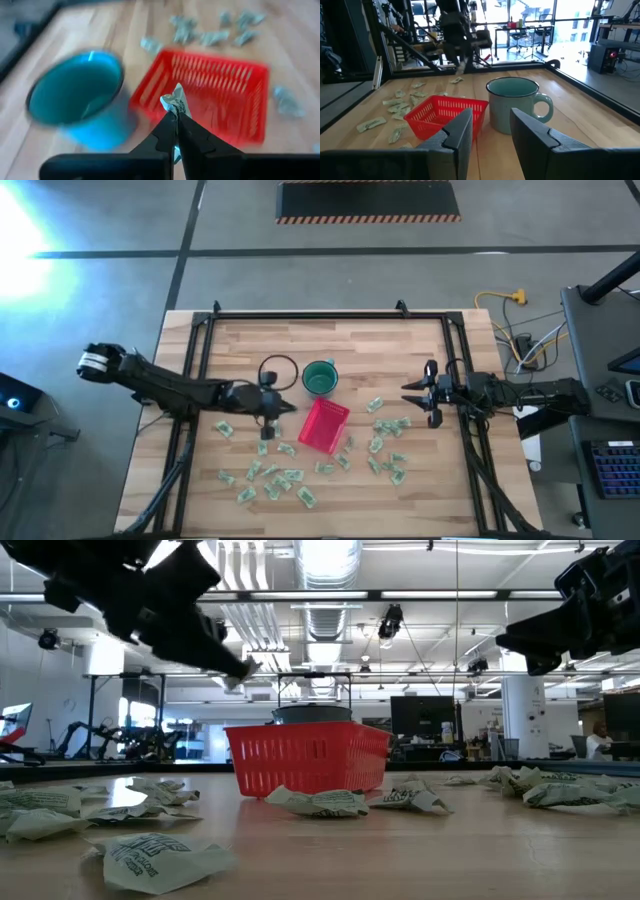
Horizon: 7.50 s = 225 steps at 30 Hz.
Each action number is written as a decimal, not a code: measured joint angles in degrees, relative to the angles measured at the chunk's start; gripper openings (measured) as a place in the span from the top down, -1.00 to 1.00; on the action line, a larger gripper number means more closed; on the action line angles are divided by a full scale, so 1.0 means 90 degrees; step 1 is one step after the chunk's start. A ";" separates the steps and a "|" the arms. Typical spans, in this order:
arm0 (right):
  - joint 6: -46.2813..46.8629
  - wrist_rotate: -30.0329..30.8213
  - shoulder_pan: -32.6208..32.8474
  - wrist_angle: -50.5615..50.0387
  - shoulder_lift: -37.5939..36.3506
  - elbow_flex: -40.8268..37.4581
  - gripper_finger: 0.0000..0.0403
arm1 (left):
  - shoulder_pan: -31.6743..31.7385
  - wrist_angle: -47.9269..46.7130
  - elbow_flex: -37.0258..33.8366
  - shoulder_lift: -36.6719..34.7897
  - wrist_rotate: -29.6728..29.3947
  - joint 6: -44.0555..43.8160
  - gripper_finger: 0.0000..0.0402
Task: Pick and place items into bin
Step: Put the light green stevia packet into the red bin
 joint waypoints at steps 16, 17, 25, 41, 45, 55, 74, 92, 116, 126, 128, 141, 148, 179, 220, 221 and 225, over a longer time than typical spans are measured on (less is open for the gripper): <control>0.0027 0.0002 0.0001 0.0001 0.0011 0.0000 0.39 | -0.0109 0.1151 0.0969 0.2080 0.0508 0.0801 1.00; 0.0038 0.0000 0.0002 -0.0001 0.0011 0.0000 0.39 | -0.0109 0.1086 0.1054 0.2186 0.0508 0.0871 1.00; 0.0205 -0.0323 0.0001 -0.0051 0.0301 0.0002 0.39 | -0.0106 0.0626 0.1450 0.2520 0.0508 0.1014 0.61; 0.0240 -0.0393 0.0002 0.0128 0.2464 0.0005 0.39 | -0.0142 -0.0374 0.1339 0.1529 0.0480 0.0631 0.21; 0.0129 -0.0138 0.0000 0.0819 0.3201 0.0005 0.39 | -0.0167 -0.0542 0.1256 0.1207 0.0471 0.0425 0.21; -0.0182 -0.0070 0.0002 0.1437 0.4971 0.0680 0.39 | -0.0452 -0.1544 0.1161 0.0399 0.0383 -0.0005 0.20; -0.0794 0.0399 -0.0077 0.0942 0.8246 0.2283 0.39 | -0.1034 -0.2321 0.0610 -0.0982 -0.0694 -0.0524 0.20; -0.0595 0.0328 -0.0294 0.0517 0.8424 0.2427 0.70 | -0.1068 -0.2293 0.0595 -0.0935 -0.0762 -0.0567 0.20; -0.1260 0.0386 0.0055 0.0473 0.7549 0.3027 0.96 | -0.1068 -0.2307 0.0586 -0.0930 -0.0811 -0.0562 0.20; -0.1856 -0.0130 0.0410 0.2164 0.7930 0.3396 0.96 | -0.1068 -0.2309 0.0527 -0.0932 -0.0810 -0.0565 0.20; -0.1929 -0.0192 0.0409 0.2185 0.8285 0.3533 0.96 | -0.1068 -0.2313 0.0525 -0.0925 -0.0808 -0.0643 0.20; -0.2216 -0.0347 0.0408 0.2186 0.9782 0.4534 0.96 | -0.1068 -0.2313 0.0410 -0.0940 -0.0806 -0.0664 0.20; -0.2142 -0.0347 0.0408 0.2192 0.9905 0.4616 0.91 | -0.1066 -0.2308 0.0331 -0.0940 -0.0804 -0.0677 0.20; -0.2552 -0.0561 0.0534 0.1317 0.9087 0.4707 0.38 | -0.1419 -0.3940 0.0364 -0.0939 -0.0319 -0.3252 0.20; -0.2430 -0.0840 0.0531 0.1034 0.9072 0.4687 0.50 | -0.2227 -0.7253 0.0625 0.0672 0.0702 -0.5774 0.20; -0.2430 -0.0840 0.0531 0.1032 0.9072 0.4687 0.50 | -0.2227 -0.7252 0.0624 0.0705 0.0701 -0.5773 0.20; -0.2429 -0.0838 0.0531 0.1022 0.9072 0.4687 0.52 | -0.2229 -0.7236 0.0624 0.0781 0.0667 -0.5771 0.20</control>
